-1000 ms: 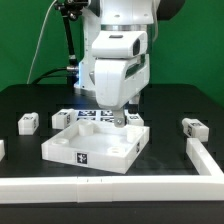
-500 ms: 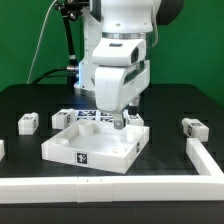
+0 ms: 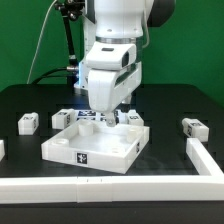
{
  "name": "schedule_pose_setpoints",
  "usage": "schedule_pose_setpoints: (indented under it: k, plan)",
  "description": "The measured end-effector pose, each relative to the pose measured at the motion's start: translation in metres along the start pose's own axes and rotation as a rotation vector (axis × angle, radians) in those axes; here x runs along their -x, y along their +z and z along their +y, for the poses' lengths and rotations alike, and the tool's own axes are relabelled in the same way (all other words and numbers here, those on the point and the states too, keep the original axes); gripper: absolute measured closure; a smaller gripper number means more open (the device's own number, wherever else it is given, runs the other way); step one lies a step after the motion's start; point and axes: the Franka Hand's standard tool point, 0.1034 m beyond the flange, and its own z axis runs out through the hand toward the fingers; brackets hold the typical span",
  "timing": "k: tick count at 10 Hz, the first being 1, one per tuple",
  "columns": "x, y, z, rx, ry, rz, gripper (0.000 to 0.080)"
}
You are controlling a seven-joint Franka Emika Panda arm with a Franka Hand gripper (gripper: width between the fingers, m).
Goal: Assemble one leg
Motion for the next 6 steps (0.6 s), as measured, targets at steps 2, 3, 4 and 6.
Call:
schedule_pose_setpoints:
  k: [2,3,4,6]
  plan:
    - [0.000,0.000,0.000,-0.001,0.001,0.000,0.0150]
    - [0.002,0.003,-0.001,0.001,-0.004,0.002,0.0150]
    - [0.008,0.012,-0.009,0.000,-0.009,0.006,0.0150]
    - [0.017,0.027,-0.022,-0.013,-0.001,0.006,0.0150]
